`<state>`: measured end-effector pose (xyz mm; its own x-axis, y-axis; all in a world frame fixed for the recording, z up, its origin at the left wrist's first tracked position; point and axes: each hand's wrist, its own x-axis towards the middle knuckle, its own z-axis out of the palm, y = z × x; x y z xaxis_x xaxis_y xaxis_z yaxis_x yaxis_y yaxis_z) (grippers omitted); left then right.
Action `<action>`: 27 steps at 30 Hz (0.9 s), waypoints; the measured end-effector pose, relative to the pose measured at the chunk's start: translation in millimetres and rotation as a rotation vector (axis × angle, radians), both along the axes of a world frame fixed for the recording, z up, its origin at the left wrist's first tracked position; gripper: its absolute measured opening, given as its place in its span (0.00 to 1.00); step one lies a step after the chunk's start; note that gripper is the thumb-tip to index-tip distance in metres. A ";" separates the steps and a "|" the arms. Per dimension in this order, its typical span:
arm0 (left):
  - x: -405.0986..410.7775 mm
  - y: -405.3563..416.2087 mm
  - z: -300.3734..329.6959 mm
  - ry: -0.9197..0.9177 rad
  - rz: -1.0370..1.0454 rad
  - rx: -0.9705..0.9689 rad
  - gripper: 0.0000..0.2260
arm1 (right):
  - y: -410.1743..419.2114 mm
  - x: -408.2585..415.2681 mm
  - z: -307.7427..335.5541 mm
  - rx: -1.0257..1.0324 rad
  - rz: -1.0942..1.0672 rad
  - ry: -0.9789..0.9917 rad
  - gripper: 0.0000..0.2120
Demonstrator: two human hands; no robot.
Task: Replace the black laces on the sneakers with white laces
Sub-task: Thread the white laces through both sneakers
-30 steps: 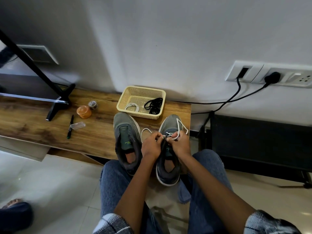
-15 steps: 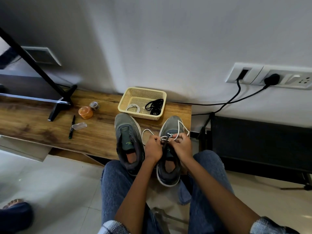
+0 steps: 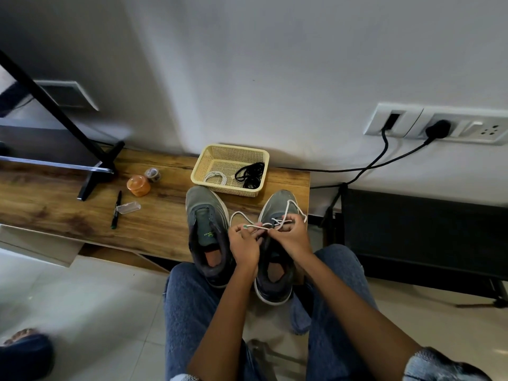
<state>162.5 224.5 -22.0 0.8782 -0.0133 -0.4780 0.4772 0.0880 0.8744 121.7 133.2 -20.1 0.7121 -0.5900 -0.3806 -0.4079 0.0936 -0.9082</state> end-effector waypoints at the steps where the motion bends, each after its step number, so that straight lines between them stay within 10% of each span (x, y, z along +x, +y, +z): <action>1: 1.2 0.6 2.4 -0.001 0.042 -0.027 0.05 | -1.9 -0.3 -0.9 0.003 0.000 0.003 0.21; 11: 17.3 19.4 37.2 -0.148 0.313 -0.071 0.05 | -1.0 -5.4 -6.7 0.074 -0.061 -0.014 0.23; 20: -0.1 32.2 15.1 -0.466 -0.508 0.610 0.05 | 4.1 -10.6 -5.0 -0.131 -0.051 -0.079 0.16; 27: -7.0 24.4 11.1 -0.416 -0.644 0.758 0.10 | 11.0 -33.1 -7.8 -0.376 -0.034 -0.053 0.17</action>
